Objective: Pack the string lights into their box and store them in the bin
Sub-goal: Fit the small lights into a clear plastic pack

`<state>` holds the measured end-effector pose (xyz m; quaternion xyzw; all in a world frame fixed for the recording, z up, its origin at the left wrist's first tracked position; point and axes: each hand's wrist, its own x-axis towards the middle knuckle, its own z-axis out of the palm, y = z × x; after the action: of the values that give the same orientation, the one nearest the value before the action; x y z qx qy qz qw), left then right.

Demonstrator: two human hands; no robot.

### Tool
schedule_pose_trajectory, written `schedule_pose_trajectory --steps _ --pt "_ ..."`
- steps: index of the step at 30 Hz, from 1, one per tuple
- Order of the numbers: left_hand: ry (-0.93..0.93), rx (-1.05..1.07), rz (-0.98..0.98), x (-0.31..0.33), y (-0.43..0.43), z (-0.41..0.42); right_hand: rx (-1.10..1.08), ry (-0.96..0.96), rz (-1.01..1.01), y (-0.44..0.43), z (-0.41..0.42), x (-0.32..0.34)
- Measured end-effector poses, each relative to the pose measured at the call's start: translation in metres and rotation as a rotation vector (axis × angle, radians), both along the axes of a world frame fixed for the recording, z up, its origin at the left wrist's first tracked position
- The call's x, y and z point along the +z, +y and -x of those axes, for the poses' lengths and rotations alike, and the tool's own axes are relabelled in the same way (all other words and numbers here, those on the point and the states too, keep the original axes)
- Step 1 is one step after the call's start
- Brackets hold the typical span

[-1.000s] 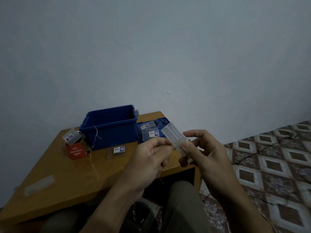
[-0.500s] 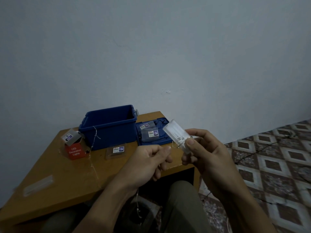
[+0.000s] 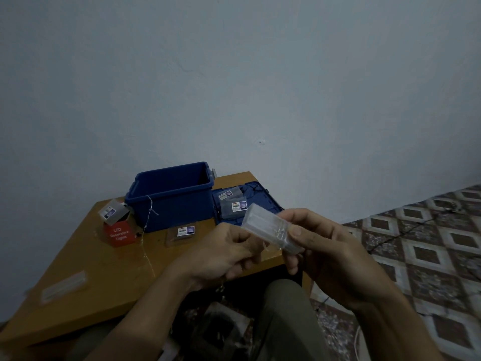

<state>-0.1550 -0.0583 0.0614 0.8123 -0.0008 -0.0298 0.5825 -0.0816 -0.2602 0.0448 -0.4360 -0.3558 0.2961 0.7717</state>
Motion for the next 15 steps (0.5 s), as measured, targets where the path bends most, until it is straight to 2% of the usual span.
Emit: schedule_pose_trajectory --steps 5,8,10,12,15 --pt "0.055 -0.067 0.044 0.014 0.007 -0.006 0.083 -0.061 0.064 -0.002 0.0 -0.001" --pt "0.058 -0.052 0.073 0.025 0.004 -0.01 0.048 -0.184 0.135 -0.002 0.002 0.0" --pt "0.067 -0.057 -0.028 0.036 0.001 -0.01 -0.015 -0.289 0.23 -0.005 0.005 0.004" --pt "0.06 -0.018 -0.208 0.048 -0.004 -0.009 -0.111 -0.408 0.355 -0.007 0.007 0.006" --pt "-0.081 0.103 -0.476 0.058 -0.013 -0.007 -0.333 -0.63 0.51 -0.004 0.006 0.004"
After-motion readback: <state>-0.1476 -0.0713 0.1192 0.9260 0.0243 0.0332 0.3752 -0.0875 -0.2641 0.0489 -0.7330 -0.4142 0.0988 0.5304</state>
